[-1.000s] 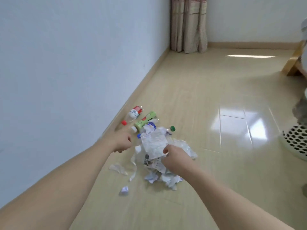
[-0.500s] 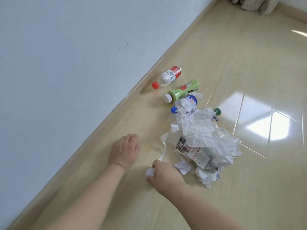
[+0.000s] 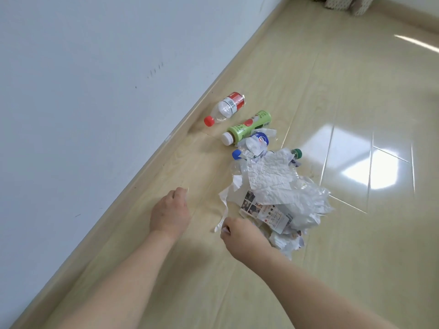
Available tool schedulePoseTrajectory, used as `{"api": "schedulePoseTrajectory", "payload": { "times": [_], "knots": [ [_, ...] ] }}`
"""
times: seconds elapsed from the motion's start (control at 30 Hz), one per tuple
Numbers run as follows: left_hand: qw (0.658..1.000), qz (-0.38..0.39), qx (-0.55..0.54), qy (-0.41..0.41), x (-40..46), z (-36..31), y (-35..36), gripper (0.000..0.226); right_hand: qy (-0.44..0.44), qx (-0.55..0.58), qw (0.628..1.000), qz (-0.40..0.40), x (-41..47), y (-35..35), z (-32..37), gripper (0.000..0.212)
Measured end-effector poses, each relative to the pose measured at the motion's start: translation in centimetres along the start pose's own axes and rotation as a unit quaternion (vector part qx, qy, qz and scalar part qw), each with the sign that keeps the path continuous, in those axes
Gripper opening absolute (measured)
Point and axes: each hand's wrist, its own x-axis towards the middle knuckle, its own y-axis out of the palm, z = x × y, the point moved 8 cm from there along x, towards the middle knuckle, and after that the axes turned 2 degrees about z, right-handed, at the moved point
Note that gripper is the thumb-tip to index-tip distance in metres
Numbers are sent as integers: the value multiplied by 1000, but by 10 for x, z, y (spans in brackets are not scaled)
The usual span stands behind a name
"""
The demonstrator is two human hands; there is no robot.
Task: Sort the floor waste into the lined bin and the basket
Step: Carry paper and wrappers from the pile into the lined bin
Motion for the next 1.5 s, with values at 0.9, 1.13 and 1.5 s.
{"api": "schedulePoseTrajectory", "payload": {
  "times": [0.9,1.13,1.5],
  "knots": [
    [829,238,27,506,-289,-718,99,19,429,188,855,-224,-468,-183,-526,38],
    [811,302,137,482,-328,-746,143,31,464,247,798,-293,-499,-166,-564,32],
    [897,210,187,341,-139,-571,3,27,205,125,914,-328,-355,-243,-358,31]
  ]
}}
